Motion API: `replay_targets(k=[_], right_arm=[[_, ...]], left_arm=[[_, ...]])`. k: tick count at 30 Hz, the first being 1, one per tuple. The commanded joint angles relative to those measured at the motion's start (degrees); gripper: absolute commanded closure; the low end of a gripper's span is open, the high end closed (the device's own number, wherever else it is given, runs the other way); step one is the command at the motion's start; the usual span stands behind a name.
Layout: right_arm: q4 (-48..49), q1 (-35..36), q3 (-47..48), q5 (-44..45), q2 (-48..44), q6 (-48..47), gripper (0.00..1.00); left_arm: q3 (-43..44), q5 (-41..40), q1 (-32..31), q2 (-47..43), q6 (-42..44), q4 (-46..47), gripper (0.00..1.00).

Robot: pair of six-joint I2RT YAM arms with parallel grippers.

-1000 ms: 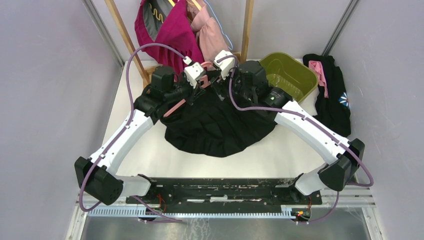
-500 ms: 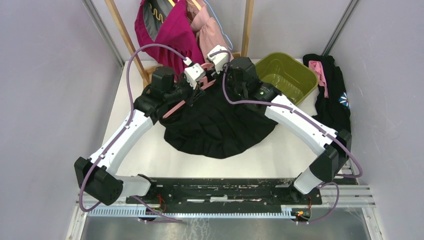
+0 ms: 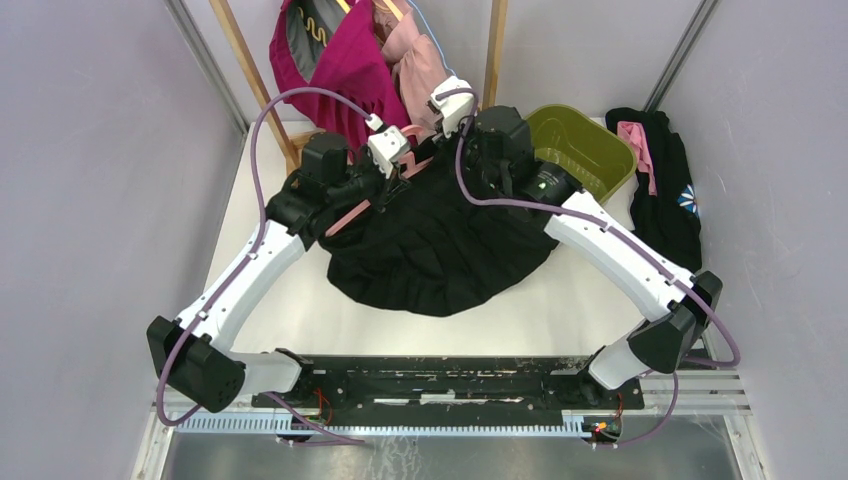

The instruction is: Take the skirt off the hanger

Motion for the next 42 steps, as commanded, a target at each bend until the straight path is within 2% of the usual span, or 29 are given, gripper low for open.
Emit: replay_targets(k=[1, 13, 20, 24, 30, 33, 35, 40, 41, 42], right_arm=[[-0.3, 0.7, 6.3, -7.9, -3.3, 4.6, 0.99], [-0.3, 6.6, 9.5, -11.4, -0.9, 7.4, 0.99], [-0.8, 7.8, 10.0, -10.5, -1.7, 6.7, 0.99], [-1.4, 7.8, 9.9, -10.3, -2.0, 6.5, 0.99], [-0.5, 7.8, 9.9, -11.3, -1.7, 7.4, 0.99], [-1.0, 7.9, 10.5, -10.8, -2.3, 6.7, 0.99], [-0.9, 7.9, 10.3, -10.4, -2.9, 6.1, 0.99], [-1.5, 7.9, 11.0, -10.0, -2.8, 5.6, 0.99], [-1.6, 7.9, 10.9, -9.3, -3.1, 5.2, 0.99], [-1.8, 7.8, 10.6, -8.3, -3.5, 4.8, 0.99]], left_arm=[[3.8, 0.8, -0.1, -1.3, -0.3, 5.3, 0.97], [7.4, 1.1, -0.1, -0.5, -2.1, 7.3, 0.97], [8.3, 2.6, -0.1, 1.2, -6.2, 14.9, 0.97], [10.4, 6.6, -0.3, 3.2, -9.8, 19.6, 0.97], [2.8, 9.9, -0.7, 1.8, -14.9, 43.6, 0.97], [1.4, 12.6, -0.7, 1.6, -14.2, 46.4, 0.97], [-2.1, 12.3, -0.7, 0.9, -14.4, 52.1, 0.97], [-9.4, 14.9, -0.7, 2.3, -22.7, 72.7, 0.97], [-9.1, 16.7, -0.8, 2.8, -24.2, 73.7, 0.97], [-7.9, 18.2, -0.8, 3.0, -23.7, 70.4, 0.97]])
